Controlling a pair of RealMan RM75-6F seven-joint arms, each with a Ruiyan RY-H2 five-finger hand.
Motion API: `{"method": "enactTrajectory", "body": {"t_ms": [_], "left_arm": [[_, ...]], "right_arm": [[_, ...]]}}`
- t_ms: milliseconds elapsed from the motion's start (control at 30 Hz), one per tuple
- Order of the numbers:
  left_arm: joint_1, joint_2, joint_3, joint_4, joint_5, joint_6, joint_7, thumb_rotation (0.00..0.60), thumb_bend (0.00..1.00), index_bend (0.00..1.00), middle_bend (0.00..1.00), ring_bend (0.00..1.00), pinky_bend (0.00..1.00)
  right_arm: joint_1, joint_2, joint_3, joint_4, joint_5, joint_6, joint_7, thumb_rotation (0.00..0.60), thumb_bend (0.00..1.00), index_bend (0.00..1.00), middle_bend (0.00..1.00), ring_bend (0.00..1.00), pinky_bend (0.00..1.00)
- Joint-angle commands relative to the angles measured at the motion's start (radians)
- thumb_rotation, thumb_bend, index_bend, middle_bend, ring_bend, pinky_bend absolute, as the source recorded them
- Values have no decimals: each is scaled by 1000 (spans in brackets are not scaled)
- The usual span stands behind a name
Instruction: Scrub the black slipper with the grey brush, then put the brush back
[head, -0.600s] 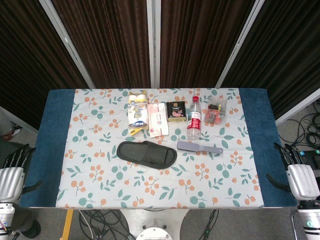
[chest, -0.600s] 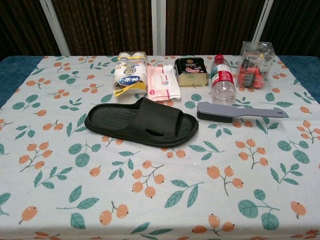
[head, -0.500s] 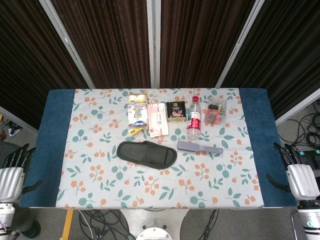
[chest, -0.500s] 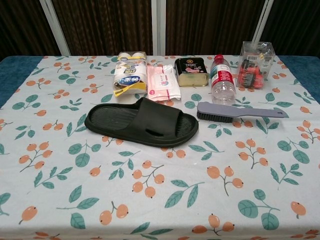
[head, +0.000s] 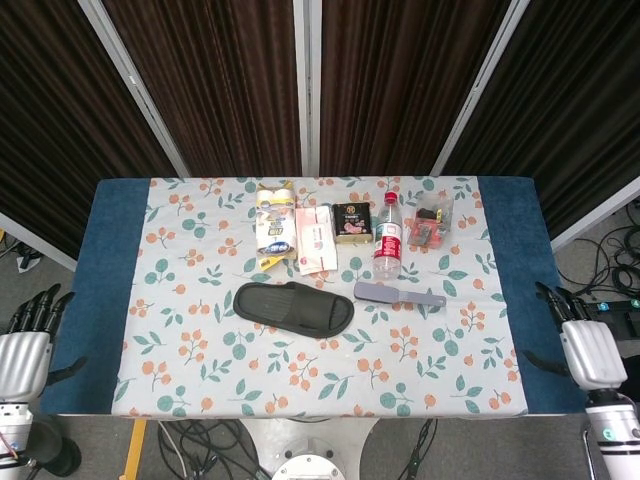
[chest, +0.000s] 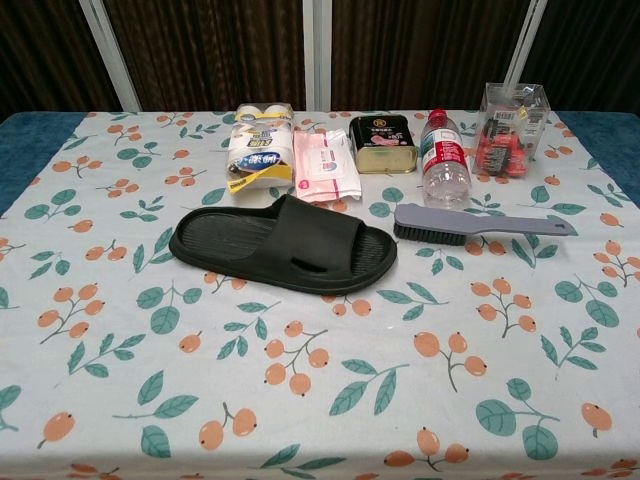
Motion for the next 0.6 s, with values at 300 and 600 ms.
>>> {"method": "enactTrajectory", "body": {"t_ms": [300, 600], "left_arm": [[6, 0, 7, 5, -16, -13, -21, 600, 165, 163, 144, 96, 134], [7, -4, 8, 16, -25, -21, -35, 600, 165, 164, 144, 96, 134]], "right_arm": [[336, -193, 100, 120, 234, -475, -197, 600, 1, 147, 286, 155, 234], [483, -320, 114, 264, 404, -640, -324, 600, 26, 354, 403, 257, 287]]}}
